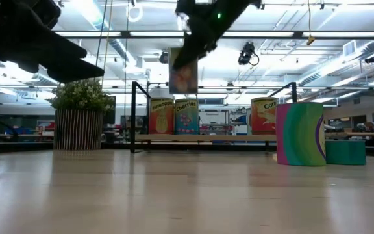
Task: Pick and place cans onto a shelf
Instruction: Put the canned peaches on the shelf
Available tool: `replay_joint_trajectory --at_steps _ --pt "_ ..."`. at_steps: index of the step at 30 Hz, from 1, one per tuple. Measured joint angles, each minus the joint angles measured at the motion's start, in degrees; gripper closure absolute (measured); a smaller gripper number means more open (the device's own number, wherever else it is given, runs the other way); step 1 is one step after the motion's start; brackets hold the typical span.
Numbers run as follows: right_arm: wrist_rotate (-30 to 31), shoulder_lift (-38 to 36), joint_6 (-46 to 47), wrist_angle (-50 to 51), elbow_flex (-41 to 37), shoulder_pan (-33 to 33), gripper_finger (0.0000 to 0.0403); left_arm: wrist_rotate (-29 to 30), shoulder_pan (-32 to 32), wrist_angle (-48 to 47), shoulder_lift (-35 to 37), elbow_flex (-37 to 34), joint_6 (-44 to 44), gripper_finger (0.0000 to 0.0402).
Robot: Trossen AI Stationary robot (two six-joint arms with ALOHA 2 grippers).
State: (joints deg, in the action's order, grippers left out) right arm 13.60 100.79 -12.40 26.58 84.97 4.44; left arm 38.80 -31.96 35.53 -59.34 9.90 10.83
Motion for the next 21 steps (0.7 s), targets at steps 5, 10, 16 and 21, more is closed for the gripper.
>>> replay_joint_trajectory --at_steps 5,10,16,21 --pt "-0.1 3.9 -1.8 -0.9 0.0 3.0 0.0083 0.0 0.7 6.6 4.1 -5.0 -1.1 0.0006" --pt "2.6 5.8 -4.3 -1.7 -0.2 4.5 0.0083 0.3 0.7 8.4 7.8 -8.2 -1.2 0.0006" --pt "3.1 6.1 -6.3 -2.5 -0.2 7.1 0.0082 1.5 0.7 8.6 8.7 -8.6 -1.8 0.0006" --pt "2.3 6.1 -9.3 -3.5 -0.2 9.4 0.0082 1.5 0.7 10.5 8.8 -8.5 -3.3 0.0006"
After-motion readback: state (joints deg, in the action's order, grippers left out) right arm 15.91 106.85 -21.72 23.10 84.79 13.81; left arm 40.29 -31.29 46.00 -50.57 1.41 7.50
